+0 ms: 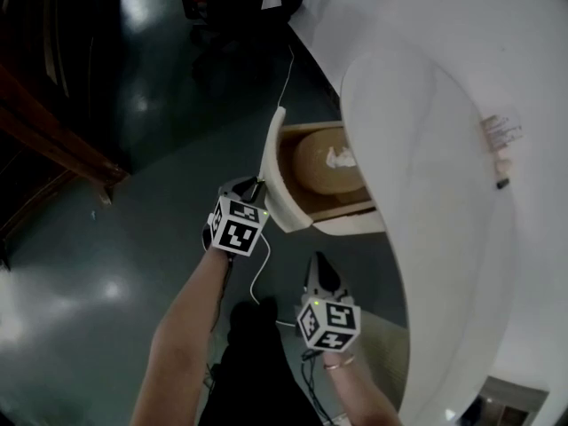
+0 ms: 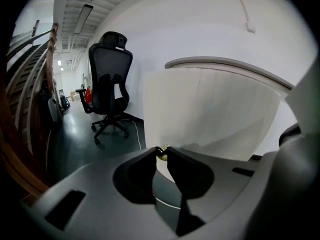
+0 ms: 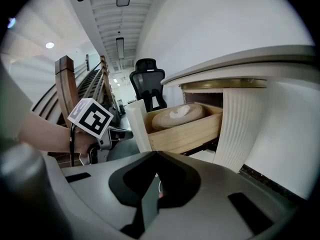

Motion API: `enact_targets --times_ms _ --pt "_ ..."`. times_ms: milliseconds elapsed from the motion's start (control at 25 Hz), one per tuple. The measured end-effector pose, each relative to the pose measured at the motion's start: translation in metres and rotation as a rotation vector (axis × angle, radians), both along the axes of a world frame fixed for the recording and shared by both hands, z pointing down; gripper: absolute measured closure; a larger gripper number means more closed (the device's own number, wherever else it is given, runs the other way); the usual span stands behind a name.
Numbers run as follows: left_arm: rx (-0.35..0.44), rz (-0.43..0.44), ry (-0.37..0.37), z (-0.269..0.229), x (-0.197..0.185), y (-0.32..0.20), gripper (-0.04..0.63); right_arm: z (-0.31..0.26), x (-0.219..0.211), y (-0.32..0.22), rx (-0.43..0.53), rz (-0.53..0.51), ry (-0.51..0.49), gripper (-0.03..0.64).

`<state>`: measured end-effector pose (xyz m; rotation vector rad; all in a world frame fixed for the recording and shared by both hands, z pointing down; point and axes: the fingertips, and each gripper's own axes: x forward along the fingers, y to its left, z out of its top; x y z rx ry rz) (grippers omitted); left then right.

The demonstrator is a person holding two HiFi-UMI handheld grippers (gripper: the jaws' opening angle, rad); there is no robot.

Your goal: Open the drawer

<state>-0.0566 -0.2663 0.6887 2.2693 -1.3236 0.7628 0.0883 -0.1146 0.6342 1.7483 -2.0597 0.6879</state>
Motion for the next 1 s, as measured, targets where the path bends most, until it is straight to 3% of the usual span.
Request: enact_targets --times_ms 720,1000 --pt "-0.041 -0.033 -0.057 0.002 -0.029 0.006 0.529 -0.017 -0.014 0.008 0.008 -0.023 -0.018 0.614" --pt "-0.073 -0.111 -0.059 -0.011 -0.039 0.028 0.549 -0.035 -0.02 0.004 0.033 -0.019 -0.035 0.614"
